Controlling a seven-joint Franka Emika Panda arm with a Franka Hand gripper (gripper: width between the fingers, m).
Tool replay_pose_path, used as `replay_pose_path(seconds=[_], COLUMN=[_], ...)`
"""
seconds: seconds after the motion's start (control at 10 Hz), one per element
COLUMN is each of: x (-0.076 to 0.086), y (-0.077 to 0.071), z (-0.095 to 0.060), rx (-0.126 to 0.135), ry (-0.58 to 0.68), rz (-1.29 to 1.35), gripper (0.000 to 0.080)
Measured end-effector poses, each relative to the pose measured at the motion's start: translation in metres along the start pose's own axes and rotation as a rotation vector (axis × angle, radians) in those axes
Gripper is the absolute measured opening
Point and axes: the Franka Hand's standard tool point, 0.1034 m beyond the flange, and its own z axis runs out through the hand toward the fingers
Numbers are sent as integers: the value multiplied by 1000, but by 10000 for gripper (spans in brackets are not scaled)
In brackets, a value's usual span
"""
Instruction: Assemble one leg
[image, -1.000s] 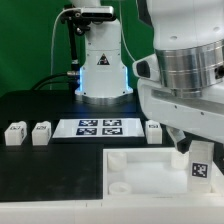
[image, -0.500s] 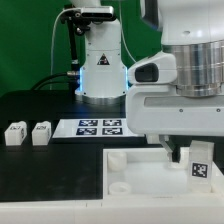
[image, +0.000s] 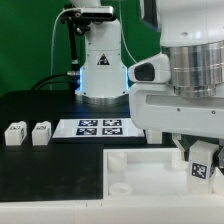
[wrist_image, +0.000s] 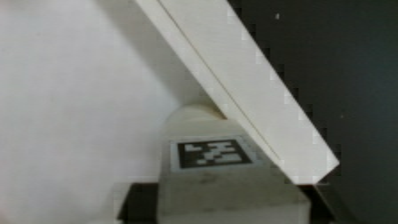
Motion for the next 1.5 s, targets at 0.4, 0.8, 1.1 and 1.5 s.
replay_pose_path(seconds=[0.4, 0.8, 1.1, 1.5], x=[4, 3, 3, 1], y=[1, -2, -3, -3], z=[0, 1, 1, 1], rx=[28, 44, 39, 38], ry=[-74, -125, -122, -123], rz=[521, 986, 1122, 1116], gripper=[295, 294, 338, 629])
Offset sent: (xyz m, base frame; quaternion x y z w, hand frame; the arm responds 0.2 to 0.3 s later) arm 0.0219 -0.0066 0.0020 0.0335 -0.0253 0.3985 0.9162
